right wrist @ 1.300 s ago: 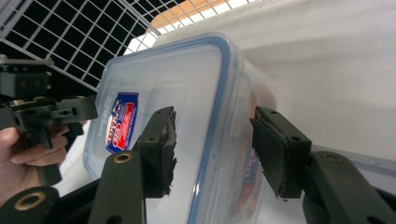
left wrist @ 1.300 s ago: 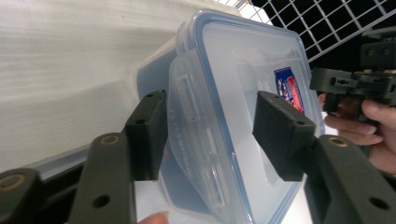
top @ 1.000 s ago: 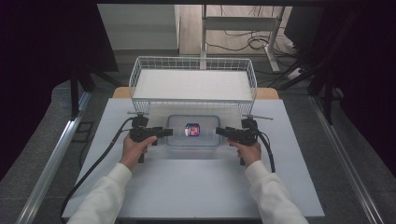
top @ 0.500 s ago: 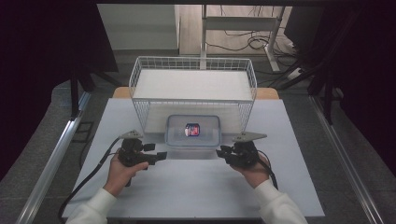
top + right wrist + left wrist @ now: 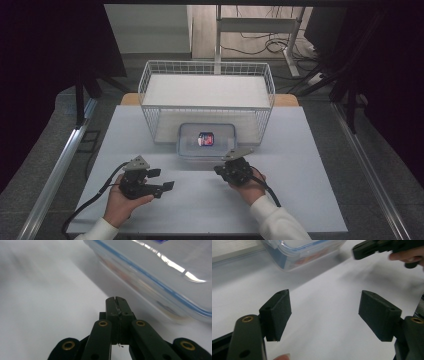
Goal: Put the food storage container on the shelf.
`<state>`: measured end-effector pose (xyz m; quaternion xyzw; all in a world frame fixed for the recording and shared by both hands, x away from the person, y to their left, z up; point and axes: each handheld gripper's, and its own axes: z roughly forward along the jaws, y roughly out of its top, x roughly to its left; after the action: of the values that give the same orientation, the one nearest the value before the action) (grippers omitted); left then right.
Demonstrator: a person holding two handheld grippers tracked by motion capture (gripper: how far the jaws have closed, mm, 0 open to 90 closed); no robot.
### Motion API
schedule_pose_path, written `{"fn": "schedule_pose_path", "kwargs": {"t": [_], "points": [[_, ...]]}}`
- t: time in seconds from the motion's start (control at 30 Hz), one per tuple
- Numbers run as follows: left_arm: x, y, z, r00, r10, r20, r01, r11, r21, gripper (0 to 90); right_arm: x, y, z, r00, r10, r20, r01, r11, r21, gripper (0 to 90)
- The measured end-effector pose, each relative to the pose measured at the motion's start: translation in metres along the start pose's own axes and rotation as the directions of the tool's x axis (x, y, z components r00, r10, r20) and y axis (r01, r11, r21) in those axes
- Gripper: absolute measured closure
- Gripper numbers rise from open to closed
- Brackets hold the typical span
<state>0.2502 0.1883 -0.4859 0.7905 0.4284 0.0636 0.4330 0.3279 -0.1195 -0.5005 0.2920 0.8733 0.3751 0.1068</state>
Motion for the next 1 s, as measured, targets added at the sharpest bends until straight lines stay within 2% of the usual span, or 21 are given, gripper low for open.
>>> {"fn": "schedule_pose_path", "kwargs": {"t": [0.13, 0.27, 0.33, 0.5, 0.63, 0.7, 0.8, 1.0], "points": [[-0.002, -0.002, -0.003, 1.0000, 0.008, 0.001, -0.008, 1.0000, -0.004, 25.6, 0.005, 0.005, 0.024, 0.9988, -0.031, 0.037, 0.030, 0.999, 0.033, 88.7], [0.000, -0.004, -0.002, 1.0000, 0.004, 0.001, -0.004, 1.0000, 0.006, 25.5, 0.003, 0.009, 0.031, 0.9975, -0.023, 0.066, 0.021, 0.999, 0.025, 88.8], [0.000, -0.005, 0.001, 1.0000, 0.005, 0.007, -0.005, 0.9999, 0.016, 25.5, 0.000, 0.011, 0.040, 0.9949, -0.028, 0.097, 0.026, 0.999, 0.030, 88.9], [0.000, -0.005, 0.001, 0.9999, 0.000, 0.014, 0.000, 0.9998, 0.018, 25.1, -0.002, 0.012, 0.048, 0.9933, -0.031, 0.111, 0.027, 0.999, 0.040, 88.9], [0.002, -0.005, 0.001, 0.9998, -0.011, 0.019, 0.011, 0.9998, 0.018, 25.1, -0.001, 0.013, 0.048, 0.9930, -0.037, 0.112, 0.033, 0.999, 0.037, 88.9], [0.002, -0.005, 0.001, 0.9996, -0.017, 0.025, 0.016, 0.9996, 0.021, 25.1, -0.002, 0.017, 0.045, 0.9928, -0.028, 0.116, 0.027, 1.000, 0.010, 88.9], [0.002, -0.005, 0.001, 0.9994, -0.019, 0.027, 0.019, 0.9996, 0.021, 25.1, -0.003, 0.020, 0.043, 0.9939, -0.019, 0.109, 0.019, 1.000, -0.002, 89.0], [0.003, -0.006, 0.001, 0.9985, -0.038, 0.039, 0.037, 0.9992, 0.017, 25.1, -0.002, 0.024, 0.045, 0.9929, -0.013, 0.118, 0.013, 1.000, 0.000, 89.0]]}}
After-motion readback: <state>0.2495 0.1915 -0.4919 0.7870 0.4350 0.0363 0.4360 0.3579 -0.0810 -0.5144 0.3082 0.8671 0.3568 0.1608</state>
